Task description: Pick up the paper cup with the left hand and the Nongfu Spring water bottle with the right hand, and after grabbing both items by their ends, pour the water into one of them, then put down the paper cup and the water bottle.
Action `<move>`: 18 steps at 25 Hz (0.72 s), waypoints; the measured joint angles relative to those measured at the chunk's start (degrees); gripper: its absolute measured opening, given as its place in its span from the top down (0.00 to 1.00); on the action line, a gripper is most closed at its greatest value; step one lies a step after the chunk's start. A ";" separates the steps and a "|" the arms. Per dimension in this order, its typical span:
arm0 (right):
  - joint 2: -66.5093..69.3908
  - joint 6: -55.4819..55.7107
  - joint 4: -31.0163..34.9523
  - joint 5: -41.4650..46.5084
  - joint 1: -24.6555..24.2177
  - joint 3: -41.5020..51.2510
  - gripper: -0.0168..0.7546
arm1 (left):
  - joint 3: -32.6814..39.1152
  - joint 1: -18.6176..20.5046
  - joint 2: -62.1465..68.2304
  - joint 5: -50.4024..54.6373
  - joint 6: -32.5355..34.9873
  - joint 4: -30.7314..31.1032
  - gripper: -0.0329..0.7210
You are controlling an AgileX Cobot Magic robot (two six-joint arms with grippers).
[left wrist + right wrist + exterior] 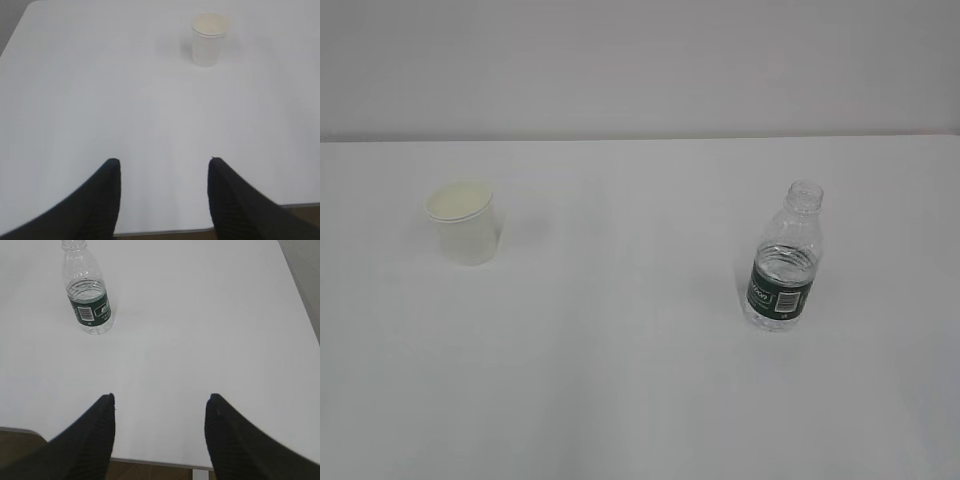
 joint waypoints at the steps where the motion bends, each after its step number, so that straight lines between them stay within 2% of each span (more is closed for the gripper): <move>1: 0.00 0.00 0.00 0.00 0.00 0.00 0.42 | 0.00 0.00 0.00 0.00 0.00 0.00 0.43; 18: 0.00 -0.13 0.00 0.00 0.00 0.00 0.42 | 0.00 0.00 0.00 0.00 0.00 -0.11 0.46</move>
